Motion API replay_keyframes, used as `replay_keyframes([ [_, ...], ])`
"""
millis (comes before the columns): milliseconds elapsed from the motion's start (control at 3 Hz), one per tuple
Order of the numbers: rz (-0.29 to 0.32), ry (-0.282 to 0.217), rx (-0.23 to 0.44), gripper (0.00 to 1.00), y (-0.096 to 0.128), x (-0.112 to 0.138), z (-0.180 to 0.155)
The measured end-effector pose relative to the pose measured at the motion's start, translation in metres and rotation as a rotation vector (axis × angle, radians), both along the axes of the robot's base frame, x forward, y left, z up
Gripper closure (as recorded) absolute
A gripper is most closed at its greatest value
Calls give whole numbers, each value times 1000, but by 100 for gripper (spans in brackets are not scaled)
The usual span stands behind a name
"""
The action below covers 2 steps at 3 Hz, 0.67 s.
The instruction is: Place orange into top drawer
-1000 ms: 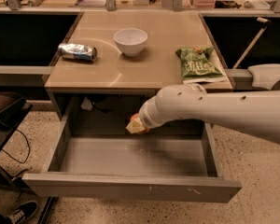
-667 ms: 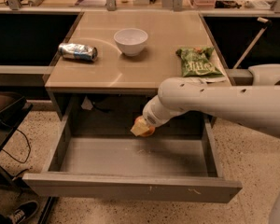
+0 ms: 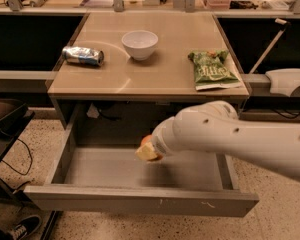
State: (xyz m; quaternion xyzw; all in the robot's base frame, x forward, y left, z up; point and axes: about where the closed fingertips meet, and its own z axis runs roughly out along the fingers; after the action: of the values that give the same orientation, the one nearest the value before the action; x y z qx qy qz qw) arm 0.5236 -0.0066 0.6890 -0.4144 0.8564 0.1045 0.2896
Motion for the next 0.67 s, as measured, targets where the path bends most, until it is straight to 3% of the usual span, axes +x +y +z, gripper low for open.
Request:
replay_keyframes([
  [333, -55, -59, 71, 100, 7, -22, -4],
  [667, -80, -67, 145, 100, 17, -18, -12],
])
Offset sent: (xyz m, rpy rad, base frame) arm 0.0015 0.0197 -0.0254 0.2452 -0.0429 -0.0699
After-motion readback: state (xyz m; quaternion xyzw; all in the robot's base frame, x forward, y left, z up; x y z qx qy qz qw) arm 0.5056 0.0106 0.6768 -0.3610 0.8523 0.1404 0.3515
